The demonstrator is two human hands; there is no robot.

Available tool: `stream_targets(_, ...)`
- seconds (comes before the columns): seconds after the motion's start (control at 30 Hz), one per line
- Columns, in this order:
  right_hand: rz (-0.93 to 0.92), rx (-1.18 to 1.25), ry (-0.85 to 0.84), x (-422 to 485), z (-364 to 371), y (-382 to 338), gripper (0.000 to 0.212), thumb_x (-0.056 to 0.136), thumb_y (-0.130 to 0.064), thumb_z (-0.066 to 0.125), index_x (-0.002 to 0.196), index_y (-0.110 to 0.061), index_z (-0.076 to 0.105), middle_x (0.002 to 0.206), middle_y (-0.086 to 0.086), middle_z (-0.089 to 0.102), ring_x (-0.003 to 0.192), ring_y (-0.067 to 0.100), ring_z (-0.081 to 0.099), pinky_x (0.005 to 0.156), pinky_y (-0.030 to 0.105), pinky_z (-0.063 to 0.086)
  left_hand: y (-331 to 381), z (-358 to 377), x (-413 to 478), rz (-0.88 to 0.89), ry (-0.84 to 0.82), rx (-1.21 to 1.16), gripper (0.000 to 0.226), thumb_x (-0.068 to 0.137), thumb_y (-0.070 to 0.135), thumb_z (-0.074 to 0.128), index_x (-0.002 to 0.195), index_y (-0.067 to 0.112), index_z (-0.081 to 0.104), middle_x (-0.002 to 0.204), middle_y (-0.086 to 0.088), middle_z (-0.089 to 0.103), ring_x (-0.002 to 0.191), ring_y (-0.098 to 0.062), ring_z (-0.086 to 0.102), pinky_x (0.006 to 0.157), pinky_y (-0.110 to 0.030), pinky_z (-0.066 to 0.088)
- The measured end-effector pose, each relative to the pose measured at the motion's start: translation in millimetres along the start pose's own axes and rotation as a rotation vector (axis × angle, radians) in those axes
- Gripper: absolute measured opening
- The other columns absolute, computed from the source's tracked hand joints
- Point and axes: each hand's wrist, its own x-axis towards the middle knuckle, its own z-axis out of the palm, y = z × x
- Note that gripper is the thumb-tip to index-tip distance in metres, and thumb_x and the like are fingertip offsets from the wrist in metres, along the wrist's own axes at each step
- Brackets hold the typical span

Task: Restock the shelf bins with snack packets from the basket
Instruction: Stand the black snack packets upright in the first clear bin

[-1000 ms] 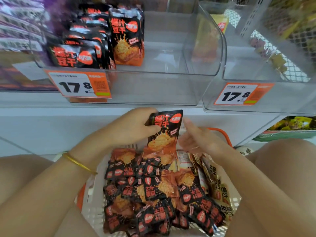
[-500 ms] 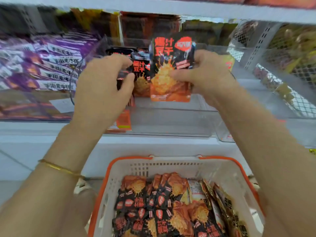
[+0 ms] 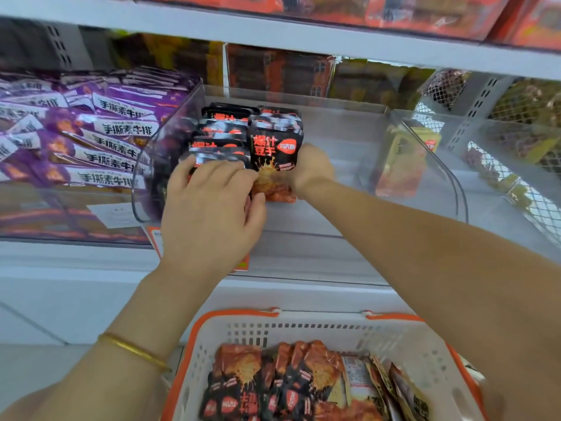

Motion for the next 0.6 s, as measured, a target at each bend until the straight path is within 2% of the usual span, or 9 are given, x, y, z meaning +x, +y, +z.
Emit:
stream_targets(0.1, 0.068, 0.052, -0.105, -2.5, 5.6, -1.1, 0.046, 0.077, -0.038, 0.076, 0.106, -0.006, 0.059, 0.092, 0.012, 0.069, 0.079, 0.029, 0.067, 0.073, 0.039, 0.057, -1.2, 1.2, -0.2, 0.001, 0.005, -0.009, 0.036, 0.087, 0.035, 0.041, 0.101, 0.017, 0.068, 0.109, -0.002, 0.068, 0.106, -0.025, 0.060, 0.104, -0.041, 0.025)
stream_targets(0.27, 0.225, 0.218, -0.238, -14.2, -8.4, -6.5, 0.042, 0.079, -0.027, 0.077, 0.101, 0.000, 0.053, 0.077, 0.016, 0.065, 0.067, 0.029, 0.066, 0.068, 0.041, 0.059, -1.1, -2.5, -2.7, 0.021, 0.066, -0.084, 0.034, 0.089, 0.032, 0.043, 0.104, 0.015, 0.068, 0.117, -0.002, 0.065, 0.112, -0.024, 0.057, 0.109, -0.042, 0.023)
stream_targets(0.37, 0.236, 0.283, -0.298, -29.8, -25.3, -8.3, 0.030, 0.081, -0.015, 0.075, 0.081, -0.001, 0.049, 0.075, 0.013, 0.058, 0.079, 0.029, 0.066, 0.078, 0.042, 0.058, 4.1, -11.2, -9.4, 0.104, 0.191, -0.186, 0.026, 0.087, 0.021, 0.049, 0.103, 0.011, 0.068, 0.117, -0.003, 0.065, 0.109, -0.028, 0.057, 0.104, -0.044, 0.032)
stream_targets(0.43, 0.186, 0.290, -0.303, -46.2, -44.0, -12.2, 0.033, 0.082, -0.008, 0.073, 0.070, -0.004, 0.043, 0.071, 0.013, 0.055, 0.078, 0.029, 0.064, 0.080, 0.044, 0.057, 14.2, -19.9, -19.3, 0.143, 0.259, -0.205, 0.024, 0.084, 0.015, 0.052, 0.101, 0.012, 0.069, 0.114, 0.001, 0.065, 0.102, -0.029, 0.058, 0.092, -0.040, 0.034)
stream_targets(0.5, 0.062, 0.327, -0.219, -74.0, -68.6, -13.1, 0.036, 0.081, -0.004, 0.073, 0.068, -0.007, 0.039, 0.064, 0.012, 0.053, 0.068, 0.030, 0.062, 0.077, 0.047, 0.057, 27.1, -26.6, -31.4, 0.176, 0.261, -0.241, 0.025, 0.081, 0.011, 0.052, 0.098, 0.011, 0.069, 0.110, 0.001, 0.067, 0.096, -0.029, 0.058, 0.084, -0.039, 0.035)
stream_targets(0.6, -0.174, 0.505, -0.109, -144.6, -101.9, 2.4, 0.033, 0.080, 0.004, 0.069, 0.074, -0.011, 0.041, 0.055, 0.007, 0.050, 0.052, 0.024, 0.061, 0.053, 0.038, 0.055, 44.3, -22.6, -59.6, 0.197, 0.125, -0.339, 0.024, 0.080, 0.010, 0.050, 0.095, 0.007, 0.069, 0.099, -0.004, 0.068, 0.088, -0.030, 0.057, 0.077, -0.040, 0.040)
